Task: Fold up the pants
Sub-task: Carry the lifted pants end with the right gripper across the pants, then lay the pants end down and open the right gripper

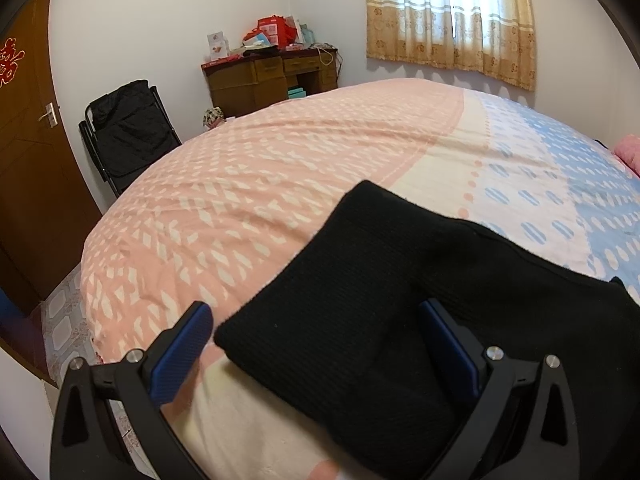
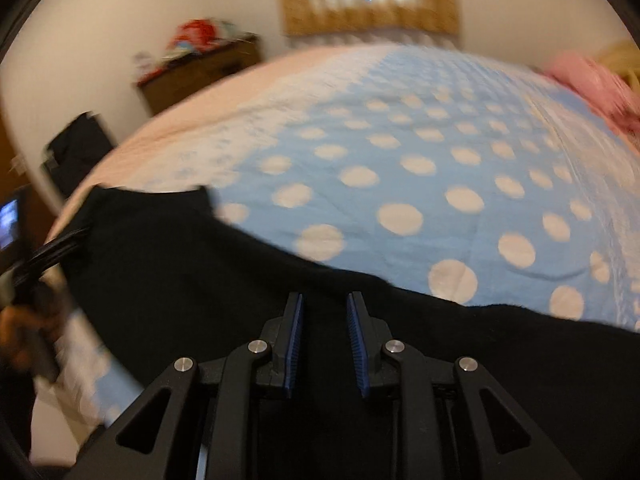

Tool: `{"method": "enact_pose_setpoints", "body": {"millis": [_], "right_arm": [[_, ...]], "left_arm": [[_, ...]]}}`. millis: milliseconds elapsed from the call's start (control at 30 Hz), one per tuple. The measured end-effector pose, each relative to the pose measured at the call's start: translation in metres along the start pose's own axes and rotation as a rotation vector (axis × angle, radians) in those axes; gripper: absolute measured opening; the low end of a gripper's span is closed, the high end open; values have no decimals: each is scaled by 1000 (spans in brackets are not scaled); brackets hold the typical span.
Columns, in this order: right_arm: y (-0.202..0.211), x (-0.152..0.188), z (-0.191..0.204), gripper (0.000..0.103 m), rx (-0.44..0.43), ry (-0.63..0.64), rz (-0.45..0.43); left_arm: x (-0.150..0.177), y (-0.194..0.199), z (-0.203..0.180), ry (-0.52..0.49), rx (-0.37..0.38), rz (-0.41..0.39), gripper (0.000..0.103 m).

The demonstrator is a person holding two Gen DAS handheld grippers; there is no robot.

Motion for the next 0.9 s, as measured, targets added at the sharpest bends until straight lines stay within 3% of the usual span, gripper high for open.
{"method": "enact_pose_setpoints", "body": {"millis": [133, 200, 300, 367, 500, 600, 667, 733, 800, 900], "right_arm": [[10, -8, -9, 24, -78, -125, -34], [33, -4, -5, 24, -140, -125, -88], [61, 15, 0, 24, -141, -75, -102], [78, 30, -4, 24, -96, -58, -126], [86, 55, -25, 24, -13, -75, -113], [71, 79, -43, 24, 14, -140, -32], [74, 86, -44, 24, 1, -138, -33], [89, 81, -47, 24, -21, -150, -54], [113, 71, -61, 24, -14, -191, -140], [155, 52, -108, 26, 71, -302, -287]], "left_arm": [[-2, 6, 1, -9, 25, 30, 103], [-6, 18, -2, -53, 28, 28, 103], [-18, 56, -20, -142, 34, -86, 103], [-24, 79, -47, -203, 110, -148, 103], [-22, 105, -126, -332, 329, -161, 103], [-17, 109, -181, -406, 394, -125, 103], [-14, 108, -216, -447, 442, -116, 103], [-12, 100, -237, -487, 401, -94, 103], [-5, 84, -250, -536, 356, -53, 103], [-1, 77, -247, -518, 357, -16, 103]]}}
Point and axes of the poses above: each gripper's, at about its wrist camera, not at the fingertips, and y roughly against the way its jaws point, z to its left, x to its underside, the point moved 6 cm from there along -y, roughly the way its jaws point, and after that the axes turned 10 degrees about -y, right-handed, at the moved point
